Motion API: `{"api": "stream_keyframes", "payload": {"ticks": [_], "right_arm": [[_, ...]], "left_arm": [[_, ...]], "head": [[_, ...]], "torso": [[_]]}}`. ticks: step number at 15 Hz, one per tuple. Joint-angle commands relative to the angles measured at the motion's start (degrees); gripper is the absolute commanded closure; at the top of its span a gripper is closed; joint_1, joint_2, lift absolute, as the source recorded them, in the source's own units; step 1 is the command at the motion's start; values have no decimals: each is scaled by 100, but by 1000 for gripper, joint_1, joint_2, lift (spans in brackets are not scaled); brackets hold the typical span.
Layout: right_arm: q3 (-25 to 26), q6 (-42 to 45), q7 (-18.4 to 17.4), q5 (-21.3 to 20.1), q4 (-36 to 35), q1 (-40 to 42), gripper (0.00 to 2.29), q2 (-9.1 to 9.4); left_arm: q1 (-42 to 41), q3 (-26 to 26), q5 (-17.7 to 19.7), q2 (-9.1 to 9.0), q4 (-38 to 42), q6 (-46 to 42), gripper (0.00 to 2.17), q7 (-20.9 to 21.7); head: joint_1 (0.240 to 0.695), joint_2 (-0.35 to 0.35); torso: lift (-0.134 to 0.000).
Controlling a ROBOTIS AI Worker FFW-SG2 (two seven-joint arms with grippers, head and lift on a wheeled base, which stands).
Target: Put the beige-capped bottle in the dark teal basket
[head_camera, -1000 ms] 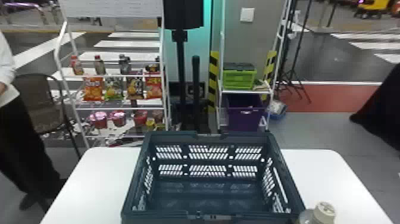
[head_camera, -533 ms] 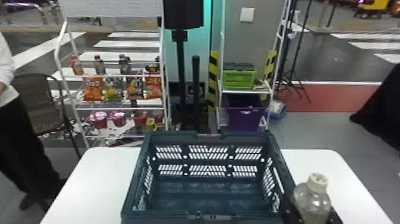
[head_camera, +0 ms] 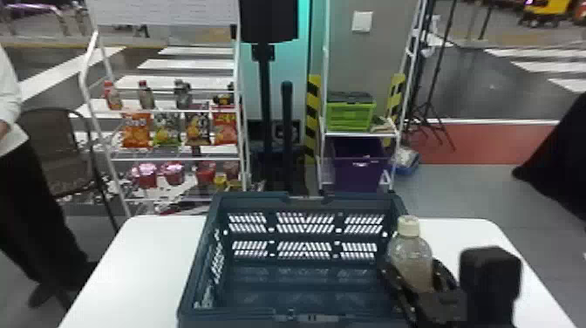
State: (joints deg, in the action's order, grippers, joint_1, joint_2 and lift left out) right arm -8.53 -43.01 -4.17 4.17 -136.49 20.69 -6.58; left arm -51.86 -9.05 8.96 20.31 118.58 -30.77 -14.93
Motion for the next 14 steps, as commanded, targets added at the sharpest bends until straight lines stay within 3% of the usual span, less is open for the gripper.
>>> {"api": "stream_keyframes", "payload": {"ticks": [1,6,11,14], "right_arm": [[-211,-1091,-5,-13,122,-786,2071,8],[-659,-3095,-5,146,711,-2157,2071,96],[-809,-3236,-5,330,1854,-2966,2071,324],[-905,-3236,-5,304,2460,-3238,2071,562]], "left_arm": [[44,-9,10,-1,-19,67,154,-1],[88,-35,10,-27,-107,84,154,-10],[106,-35,10,-45,-151,84,154,-18],[106,-35,10,-45,-168,67,154,-18]], "head": [[499,0],[499,0],[499,0],[499,0]], "torso": [[0],[0],[0],[0]]}}
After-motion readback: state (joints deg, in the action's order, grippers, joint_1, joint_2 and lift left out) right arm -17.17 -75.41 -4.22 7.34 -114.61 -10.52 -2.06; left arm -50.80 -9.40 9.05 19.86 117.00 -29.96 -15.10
